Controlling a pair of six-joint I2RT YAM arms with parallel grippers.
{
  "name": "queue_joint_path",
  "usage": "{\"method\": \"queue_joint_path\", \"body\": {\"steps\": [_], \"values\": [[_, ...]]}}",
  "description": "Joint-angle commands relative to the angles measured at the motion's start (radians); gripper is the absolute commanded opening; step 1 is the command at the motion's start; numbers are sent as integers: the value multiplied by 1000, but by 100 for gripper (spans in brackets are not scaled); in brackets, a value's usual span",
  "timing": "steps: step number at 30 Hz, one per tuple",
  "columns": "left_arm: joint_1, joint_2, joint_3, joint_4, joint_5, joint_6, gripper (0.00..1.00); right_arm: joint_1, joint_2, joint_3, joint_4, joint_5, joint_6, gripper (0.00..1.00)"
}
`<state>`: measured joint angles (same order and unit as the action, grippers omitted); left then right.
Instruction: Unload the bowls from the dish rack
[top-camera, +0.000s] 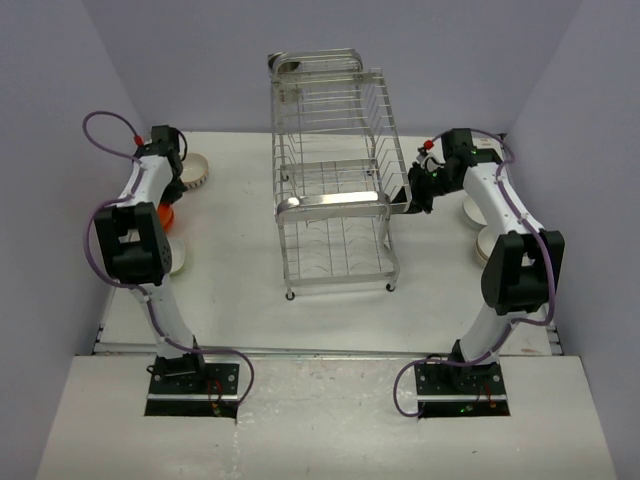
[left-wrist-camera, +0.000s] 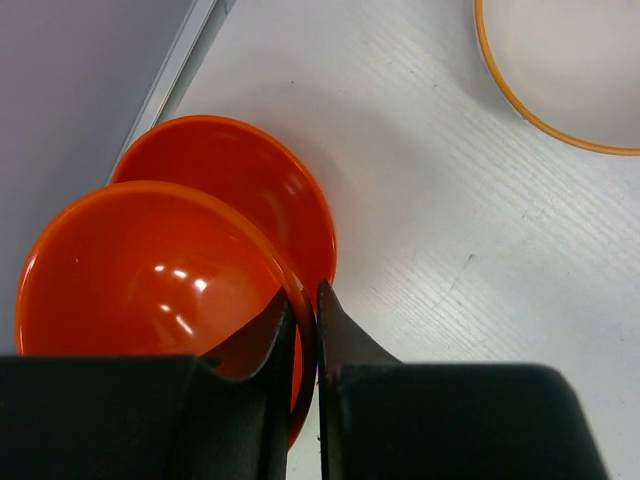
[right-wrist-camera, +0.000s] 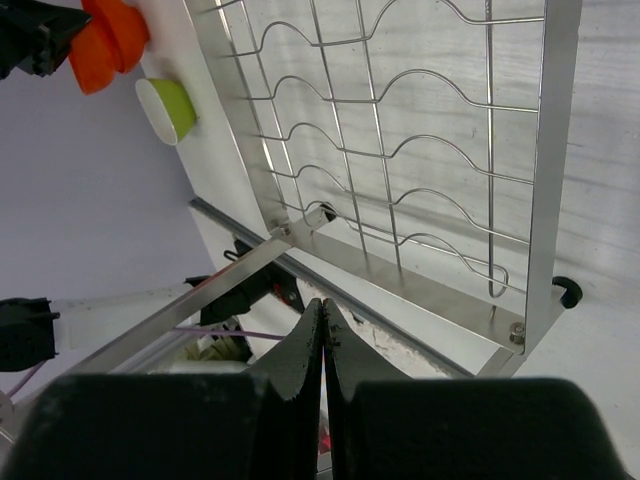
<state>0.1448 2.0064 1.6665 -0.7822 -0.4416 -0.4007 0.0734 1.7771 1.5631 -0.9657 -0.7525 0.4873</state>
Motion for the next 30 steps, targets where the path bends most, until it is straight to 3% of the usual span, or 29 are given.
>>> {"method": "queue_joint_path", "body": {"steps": [1,11,12,14,18,25,30], "values": [[19,34,55,24,-36,22,0,2,-68,2,-1,-31,11,0],[45,80,81,21,-19,22,0,2,-122,-58,2,-22,2,0],[45,78,76,23,-11,22,10,0,-125,-58,2,-24,2,0],[45,75,67,31,-8,22,17,0,-127,-60,5,-25,5,0],[47,58,45,43,-9,20,43,0,-137,-80,16,-34,10,0],[48,20,35,47,1,10,61,0,-162,-120,36,-48,16,0],[47,-67,26,35,27,-7,81,0,-189,-149,59,-50,11,0]]}}
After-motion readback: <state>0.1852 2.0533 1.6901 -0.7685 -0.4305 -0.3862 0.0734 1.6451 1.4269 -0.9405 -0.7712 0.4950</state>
